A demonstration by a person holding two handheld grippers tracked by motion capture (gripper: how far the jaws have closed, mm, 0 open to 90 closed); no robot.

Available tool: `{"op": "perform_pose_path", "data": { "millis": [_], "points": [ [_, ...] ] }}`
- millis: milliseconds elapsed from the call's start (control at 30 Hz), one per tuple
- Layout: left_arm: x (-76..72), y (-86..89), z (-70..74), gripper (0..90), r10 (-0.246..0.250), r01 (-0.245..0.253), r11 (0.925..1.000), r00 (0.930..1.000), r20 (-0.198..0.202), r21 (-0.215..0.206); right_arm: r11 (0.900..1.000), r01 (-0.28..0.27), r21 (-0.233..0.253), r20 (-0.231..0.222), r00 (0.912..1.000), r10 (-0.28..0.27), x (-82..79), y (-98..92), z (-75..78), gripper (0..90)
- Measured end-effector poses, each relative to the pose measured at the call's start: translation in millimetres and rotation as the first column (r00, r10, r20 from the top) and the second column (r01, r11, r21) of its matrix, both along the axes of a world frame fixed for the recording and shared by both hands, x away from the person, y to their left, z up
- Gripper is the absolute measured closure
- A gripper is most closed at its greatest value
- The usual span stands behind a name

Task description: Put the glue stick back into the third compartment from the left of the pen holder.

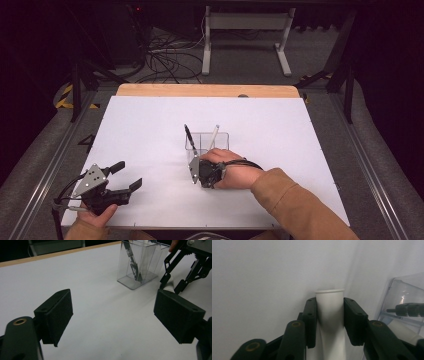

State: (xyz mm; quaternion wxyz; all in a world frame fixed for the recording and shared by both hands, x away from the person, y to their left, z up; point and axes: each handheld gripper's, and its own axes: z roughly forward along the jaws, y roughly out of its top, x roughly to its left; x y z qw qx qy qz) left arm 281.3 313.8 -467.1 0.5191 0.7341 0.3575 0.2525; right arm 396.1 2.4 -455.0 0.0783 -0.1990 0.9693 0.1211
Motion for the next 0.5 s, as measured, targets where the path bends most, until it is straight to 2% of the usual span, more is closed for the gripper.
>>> {"op": "perform_pose_path", "data": {
  "millis": [500],
  "points": [
    [0.0, -0.3, 0.1, 16.4, 0.001, -0.001, 0.9999, 1.0000, -0.003, -0.010, 1.000, 0.005, -0.011, 0.009, 1.0000, -0.005, -3.3, -0.6, 1.2, 67.7]
  ]
}}
